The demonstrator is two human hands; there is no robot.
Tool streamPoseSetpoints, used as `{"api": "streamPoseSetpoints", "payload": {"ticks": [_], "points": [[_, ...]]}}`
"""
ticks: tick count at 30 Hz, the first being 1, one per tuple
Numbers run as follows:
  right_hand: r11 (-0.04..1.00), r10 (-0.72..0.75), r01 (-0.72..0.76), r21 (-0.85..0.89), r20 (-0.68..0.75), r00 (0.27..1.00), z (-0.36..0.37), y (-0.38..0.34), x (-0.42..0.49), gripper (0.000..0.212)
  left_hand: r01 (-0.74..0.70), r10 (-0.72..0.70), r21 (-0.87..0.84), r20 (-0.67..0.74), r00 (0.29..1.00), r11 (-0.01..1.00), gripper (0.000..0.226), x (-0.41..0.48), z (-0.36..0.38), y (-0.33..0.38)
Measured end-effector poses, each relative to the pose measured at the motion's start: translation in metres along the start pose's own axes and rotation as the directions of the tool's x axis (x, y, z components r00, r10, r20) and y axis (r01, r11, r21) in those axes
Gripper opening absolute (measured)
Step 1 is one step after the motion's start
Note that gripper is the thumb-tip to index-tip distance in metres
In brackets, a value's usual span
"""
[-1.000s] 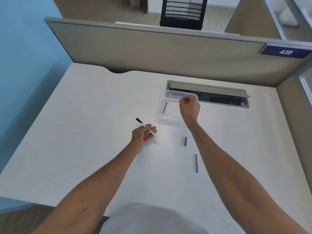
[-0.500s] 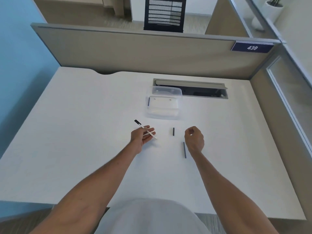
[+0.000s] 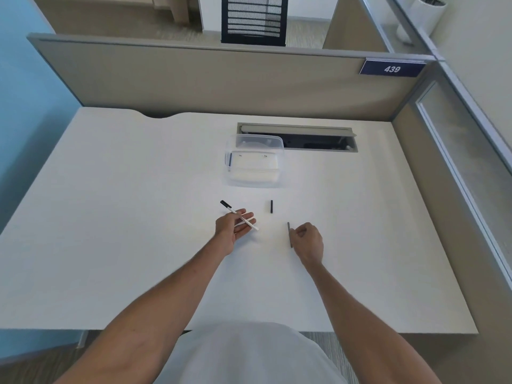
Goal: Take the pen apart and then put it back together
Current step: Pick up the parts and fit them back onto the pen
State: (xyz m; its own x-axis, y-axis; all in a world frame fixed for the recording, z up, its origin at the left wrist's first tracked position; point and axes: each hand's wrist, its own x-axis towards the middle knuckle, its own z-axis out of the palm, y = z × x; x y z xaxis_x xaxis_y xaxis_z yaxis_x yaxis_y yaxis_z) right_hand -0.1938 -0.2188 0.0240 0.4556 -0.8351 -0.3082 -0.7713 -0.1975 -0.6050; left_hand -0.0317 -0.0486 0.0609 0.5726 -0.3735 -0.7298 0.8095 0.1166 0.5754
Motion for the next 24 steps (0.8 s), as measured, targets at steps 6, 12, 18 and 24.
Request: {"api": "streamPoseSetpoints", "payload": {"ticks": [6, 12, 18, 24], "points": [[0.996, -0.041, 0.043, -0.074, 0.025, 0.999, 0.004, 0.002, -0.001, 0.024, 0.017, -0.017, -0.002, -0.007, 1.000, 1.000, 0.020, 0.001, 0.001, -0.009], [0.991, -0.053, 0.056, -0.125, 0.027, 0.998, 0.007, 0.001, 0.000, 0.014, 0.021, -0.021, 0.010, 0.003, 1.000, 1.000, 0.031, 0.003, 0.000, -0.014], [0.992, -0.015, 0.017, -0.126, 0.016, 1.000, 0.007, -0.002, 0.000, 0.005, 0.017, -0.017, 0.020, 0.000, 1.000, 1.000, 0.027, 0.001, -0.003, -0.006], [0.994, -0.060, 0.060, -0.095, 0.010, 0.998, 0.008, -0.014, -0.001, 0.006, -0.004, 0.003, 0.025, 0.012, 1.000, 1.000, 0.029, 0.005, -0.008, 0.006]]}}
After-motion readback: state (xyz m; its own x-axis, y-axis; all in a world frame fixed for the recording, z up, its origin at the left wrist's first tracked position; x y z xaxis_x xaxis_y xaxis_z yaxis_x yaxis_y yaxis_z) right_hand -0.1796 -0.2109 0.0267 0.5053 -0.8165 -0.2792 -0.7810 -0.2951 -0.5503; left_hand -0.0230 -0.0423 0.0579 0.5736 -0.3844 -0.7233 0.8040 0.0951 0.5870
